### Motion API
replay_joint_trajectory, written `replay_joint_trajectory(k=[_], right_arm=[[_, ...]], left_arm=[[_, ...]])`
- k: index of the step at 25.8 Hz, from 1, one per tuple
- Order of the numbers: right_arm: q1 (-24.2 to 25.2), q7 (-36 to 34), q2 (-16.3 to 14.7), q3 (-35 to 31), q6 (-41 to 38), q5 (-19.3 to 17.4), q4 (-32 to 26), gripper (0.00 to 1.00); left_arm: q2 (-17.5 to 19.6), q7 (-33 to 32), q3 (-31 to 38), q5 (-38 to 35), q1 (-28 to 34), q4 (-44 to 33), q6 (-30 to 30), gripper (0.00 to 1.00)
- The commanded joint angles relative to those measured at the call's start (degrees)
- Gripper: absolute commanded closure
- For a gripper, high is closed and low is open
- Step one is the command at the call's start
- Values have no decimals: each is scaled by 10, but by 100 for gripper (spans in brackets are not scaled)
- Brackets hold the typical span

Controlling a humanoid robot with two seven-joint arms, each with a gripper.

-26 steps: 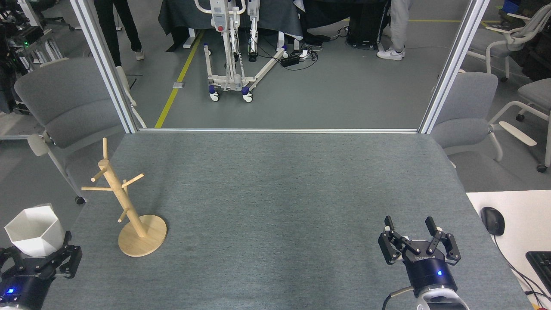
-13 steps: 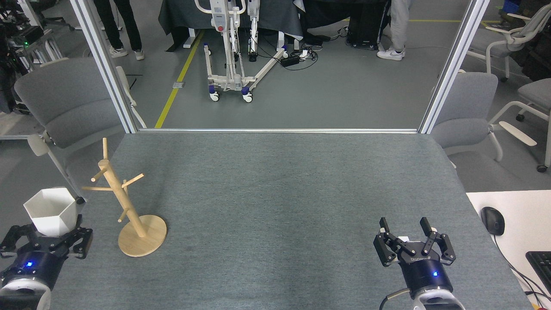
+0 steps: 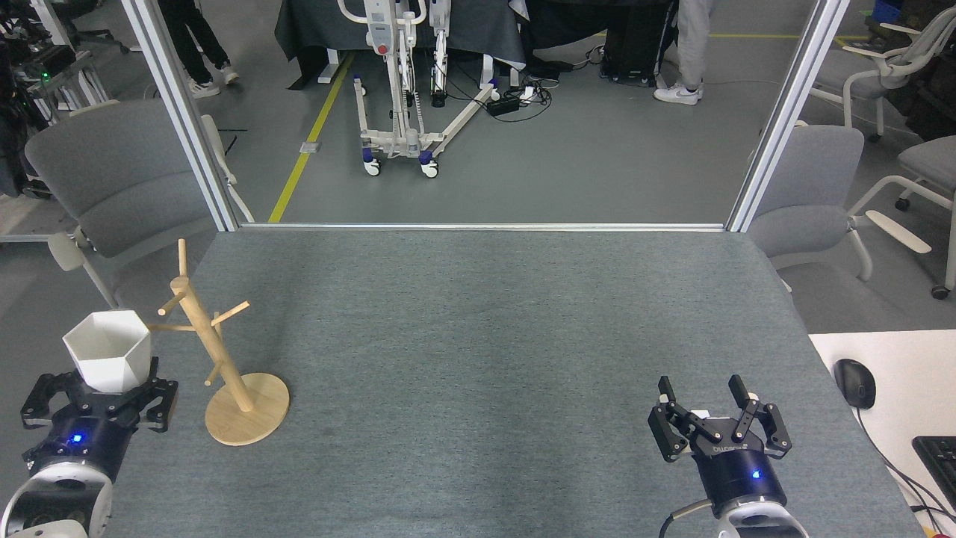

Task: Hang cup on storage rack
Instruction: 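Raise the cup with the left gripper onto a peg of the wooden stand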

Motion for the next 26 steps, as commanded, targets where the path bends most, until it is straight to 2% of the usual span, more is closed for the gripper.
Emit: replay_joint_trajectory(k=[1,11,20,23,24,25,26], right_arm=[[1,0,6,0,0,2,1,0],[2,0,0,-4,1,2,4,0],[-1,-1,10,-5,3,3,11,0],[-3,-1,18,-4,5,4,12,0],[-3,-1,15,-4,4,4,12,0],[-3,-1,14,-4,4,4,12,0],[-3,0,15,-5,4,4,13,0]], left_arm=[[0,0,-8,-24,-1,1,0,100],[0,1,-32,-41,-2,2,-1,100],[-1,-1,-53,-58,-1,5,0,100],[-1,-17,-53,-58,-2,6,1,64],[-3,-19,-52,-58,-2,6,2,46],[-3,-17,-52,-58,-3,6,3,32],[-4,-15,-53,-58,-2,6,6,26]])
